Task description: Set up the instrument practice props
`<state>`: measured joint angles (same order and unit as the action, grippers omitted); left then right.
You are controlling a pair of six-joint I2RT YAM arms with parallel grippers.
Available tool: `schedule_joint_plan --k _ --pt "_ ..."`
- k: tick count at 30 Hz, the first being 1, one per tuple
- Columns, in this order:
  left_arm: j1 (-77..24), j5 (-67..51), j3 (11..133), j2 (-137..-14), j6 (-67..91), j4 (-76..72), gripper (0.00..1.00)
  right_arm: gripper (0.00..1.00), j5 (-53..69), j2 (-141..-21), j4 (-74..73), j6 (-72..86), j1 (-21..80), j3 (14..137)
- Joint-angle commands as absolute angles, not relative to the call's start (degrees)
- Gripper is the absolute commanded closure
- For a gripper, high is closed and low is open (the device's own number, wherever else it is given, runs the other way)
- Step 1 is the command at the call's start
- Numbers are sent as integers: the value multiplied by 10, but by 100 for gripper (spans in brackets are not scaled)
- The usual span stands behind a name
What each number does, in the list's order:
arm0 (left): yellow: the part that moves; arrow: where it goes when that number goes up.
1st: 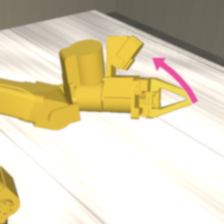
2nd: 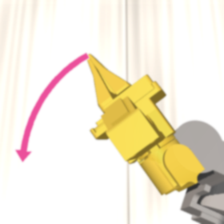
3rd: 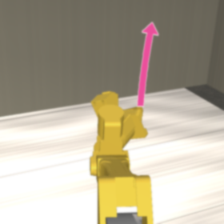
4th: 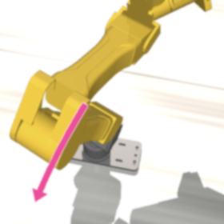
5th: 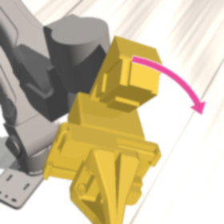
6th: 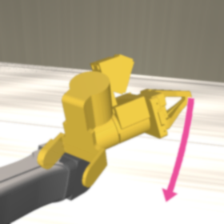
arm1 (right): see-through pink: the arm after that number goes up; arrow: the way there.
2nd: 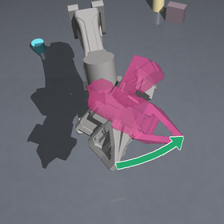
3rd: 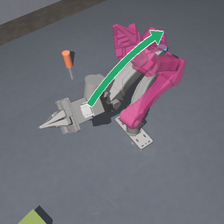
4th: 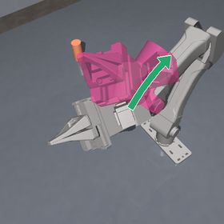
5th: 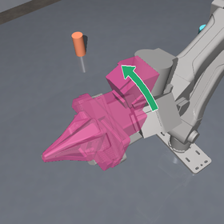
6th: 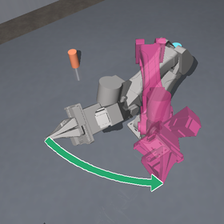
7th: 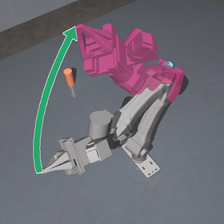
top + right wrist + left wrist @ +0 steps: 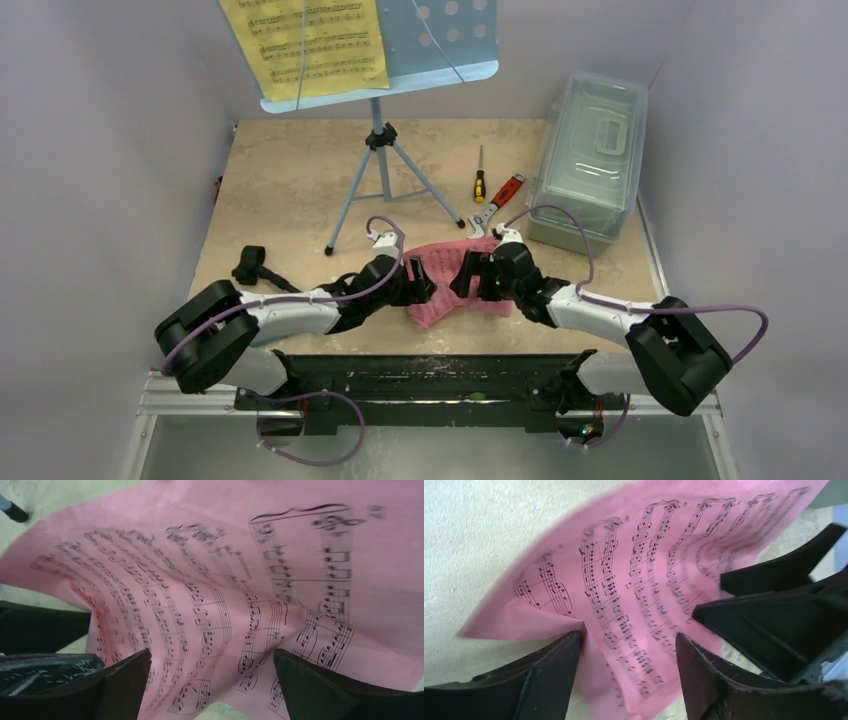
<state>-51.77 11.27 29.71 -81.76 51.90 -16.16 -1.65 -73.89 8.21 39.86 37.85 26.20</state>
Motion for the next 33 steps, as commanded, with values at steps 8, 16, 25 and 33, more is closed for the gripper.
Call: schedule_joint_plan --k 8,16,25,33 --pt "-517 150 316 -794 504 -120 66 2 33 -693 50 372 380 240" --pt "-517 184 315 -752 500 -36 37 2 16 -676 28 366 380 245" --pt "-501 137 324 -763 465 -43 10 2 -144 -597 -181 483 377 291" --pt "-500 133 291 -827 495 -91 10 2 -182 -515 -229 491 259 286"
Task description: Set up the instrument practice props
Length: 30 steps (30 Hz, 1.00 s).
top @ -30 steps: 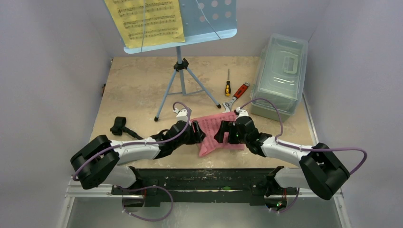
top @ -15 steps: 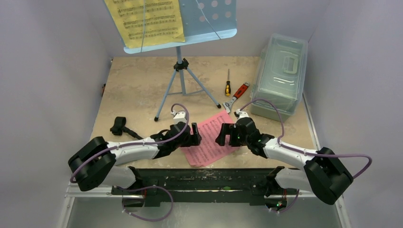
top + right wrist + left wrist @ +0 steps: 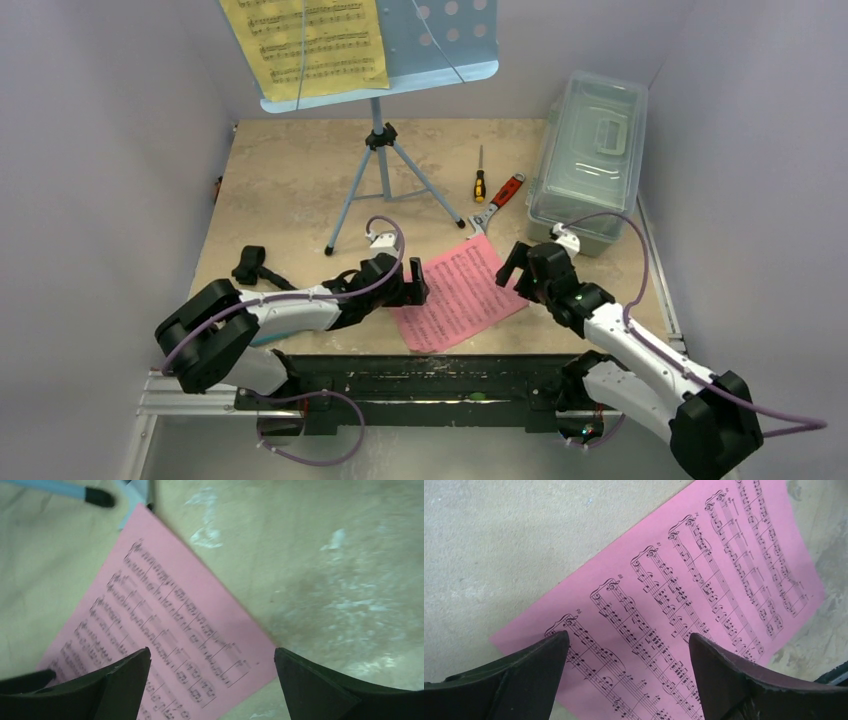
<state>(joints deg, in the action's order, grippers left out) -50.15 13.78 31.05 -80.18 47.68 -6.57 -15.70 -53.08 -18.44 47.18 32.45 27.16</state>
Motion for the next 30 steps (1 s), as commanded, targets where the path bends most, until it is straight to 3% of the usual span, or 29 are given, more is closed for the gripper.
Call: schedule_joint_plan --k 1,6,15,23,30 --pt "-500 137 286 -826 500 -93 10 3 -172 -514 -227 490 245 283" --pt "-500 142 259 -803 512 -102 10 2 -148 -532 -195 511 197 257" --pt "-500 139 239 -776 522 -109 10 7 34 -576 -46 464 184 183" --pt "-501 125 230 -777 533 -127 10 18 239 -570 189 487 184 102" --pt "-500 117 229 -789 542 -144 10 21 281 -534 340 572 184 59"
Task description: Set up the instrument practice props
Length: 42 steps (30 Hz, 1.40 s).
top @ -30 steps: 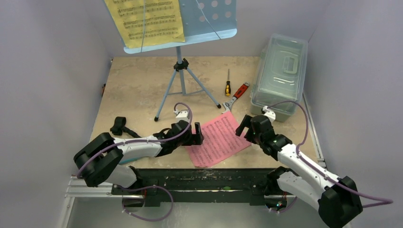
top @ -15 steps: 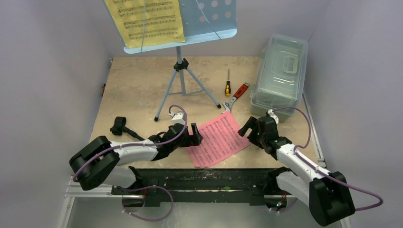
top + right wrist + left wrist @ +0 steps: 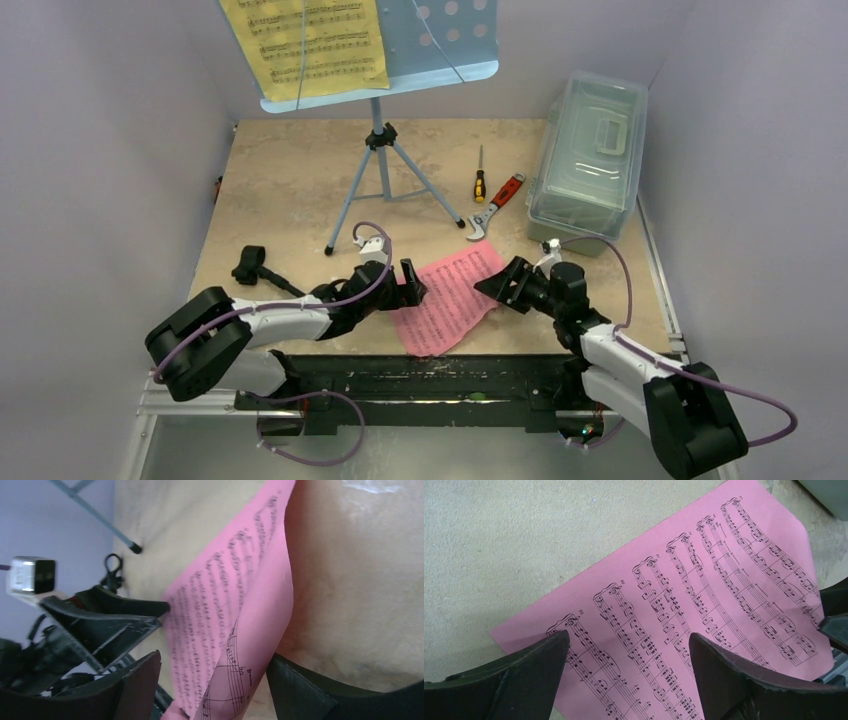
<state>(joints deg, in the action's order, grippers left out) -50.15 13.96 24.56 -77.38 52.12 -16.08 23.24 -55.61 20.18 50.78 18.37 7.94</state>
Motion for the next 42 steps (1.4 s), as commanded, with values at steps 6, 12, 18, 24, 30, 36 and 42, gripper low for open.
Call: schedule_joint_plan --k 6,12,18,24,30,36,42 --pt "-502 102 223 -798 551 -166 10 16 273 -548 492 683 184 12" --pt "-501 97 227 -801 553 -173 10 17 256 -577 508 706 185 15" --pt "-501 98 228 -792 550 -170 10 48 141 -492 276 608 189 34" --pt "-501 97 228 -781 551 -169 10 44 97 -452 176 546 189 60" --pt "-501 94 247 -776 540 -157 10 46 89 -502 213 524 189 63" --pt "-501 94 261 -739 531 -125 7 87 65 -495 198 482 189 76" --pt "-497 79 333 -686 471 -37 5 100 166 -442 191 363 189 134"
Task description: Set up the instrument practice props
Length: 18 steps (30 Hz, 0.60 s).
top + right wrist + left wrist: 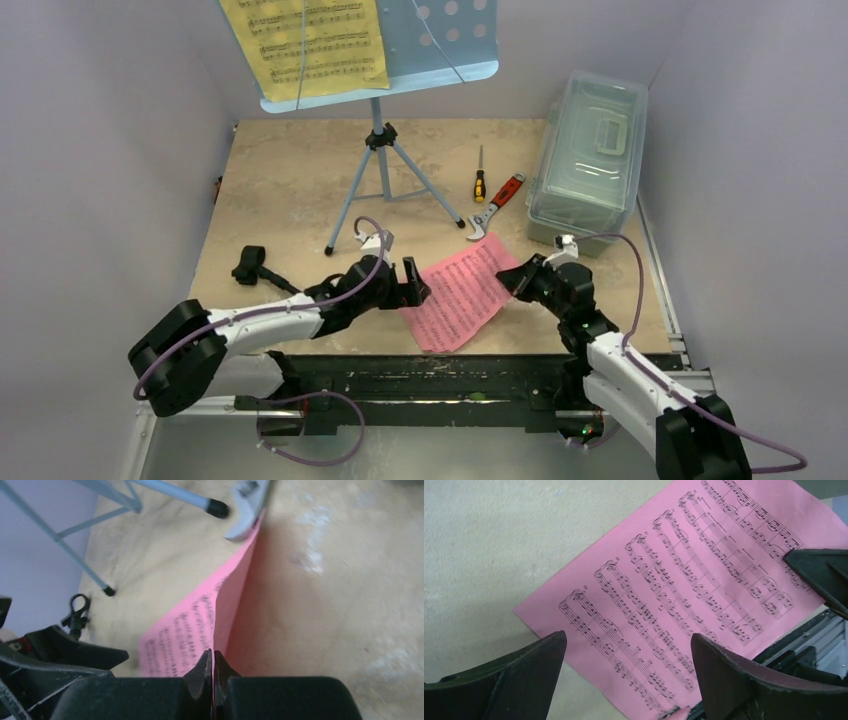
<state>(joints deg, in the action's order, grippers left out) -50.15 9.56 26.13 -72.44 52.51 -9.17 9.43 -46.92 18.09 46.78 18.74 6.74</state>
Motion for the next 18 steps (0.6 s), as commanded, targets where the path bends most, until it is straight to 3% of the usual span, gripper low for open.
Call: schedule_joint_plan --k 1,8,14,18 --pt "-493 64 354 -681 456 -15 5 100 202 -442 185 342 189 156" --pt "-429 -84 452 -594 378 58 4 100 516 -421 141 274 191 279" --pt "-398 -134 577 -538 275 149 3 100 660 -367 197 350 196 347" --pt "-399 -150 623 -505 241 180 3 100 692 -351 224 388 219 392"
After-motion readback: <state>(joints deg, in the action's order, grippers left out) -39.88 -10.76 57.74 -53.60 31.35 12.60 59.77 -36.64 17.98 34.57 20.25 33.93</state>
